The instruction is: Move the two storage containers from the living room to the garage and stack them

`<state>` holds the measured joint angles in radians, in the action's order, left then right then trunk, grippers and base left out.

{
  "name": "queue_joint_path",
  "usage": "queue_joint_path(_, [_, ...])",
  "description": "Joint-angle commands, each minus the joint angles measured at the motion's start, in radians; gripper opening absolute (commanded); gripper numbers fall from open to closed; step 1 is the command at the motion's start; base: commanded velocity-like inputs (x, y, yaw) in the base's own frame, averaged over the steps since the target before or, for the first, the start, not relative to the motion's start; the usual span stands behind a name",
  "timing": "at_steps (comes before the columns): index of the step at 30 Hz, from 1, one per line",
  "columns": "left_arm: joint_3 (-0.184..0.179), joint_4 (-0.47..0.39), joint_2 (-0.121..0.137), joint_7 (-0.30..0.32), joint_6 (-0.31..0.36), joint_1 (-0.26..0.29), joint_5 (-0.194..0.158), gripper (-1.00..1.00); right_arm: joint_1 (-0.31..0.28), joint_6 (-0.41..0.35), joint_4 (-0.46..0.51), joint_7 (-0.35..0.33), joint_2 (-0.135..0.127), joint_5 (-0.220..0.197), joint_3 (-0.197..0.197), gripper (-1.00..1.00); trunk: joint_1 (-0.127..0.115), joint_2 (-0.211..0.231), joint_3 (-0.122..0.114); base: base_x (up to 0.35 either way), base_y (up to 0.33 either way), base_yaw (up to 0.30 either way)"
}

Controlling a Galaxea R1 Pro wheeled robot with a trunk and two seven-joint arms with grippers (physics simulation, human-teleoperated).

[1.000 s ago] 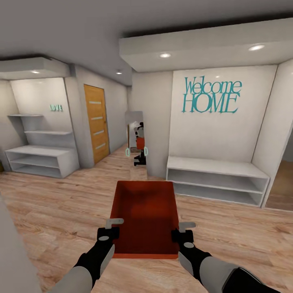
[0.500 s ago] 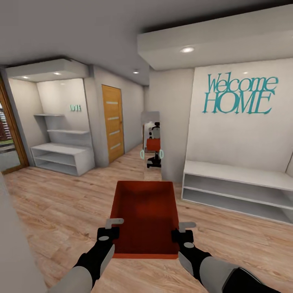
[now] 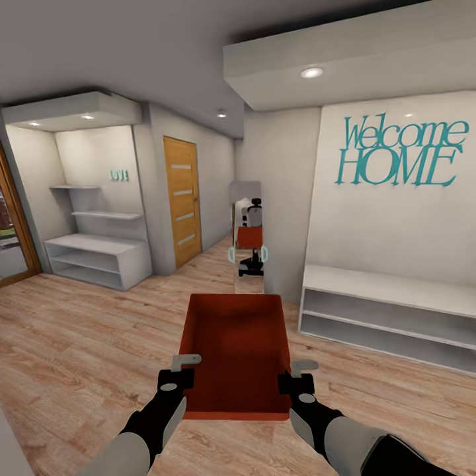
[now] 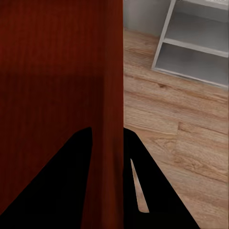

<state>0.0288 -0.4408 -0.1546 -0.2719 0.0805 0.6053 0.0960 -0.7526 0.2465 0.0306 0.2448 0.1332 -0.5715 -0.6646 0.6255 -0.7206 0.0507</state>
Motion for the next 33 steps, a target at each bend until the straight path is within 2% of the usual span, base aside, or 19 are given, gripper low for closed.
queue_joint_path(1, [0.069,-0.001,0.0,-0.006,0.009,0.001,0.011,-1.0,-0.001,0.014,0.005,-0.002,0.0,0.016,0.022,-1.0,0.001,-0.001,0.002,0.321,0.0,0.0])
queue_joint_path(33, [0.069,-0.008,0.0,-0.006,0.009,0.001,0.011,-1.0,-0.001,0.014,0.005,-0.001,0.0,0.017,0.022,-1.0,0.001,-0.001,0.002,0.321,0.0,0.001])
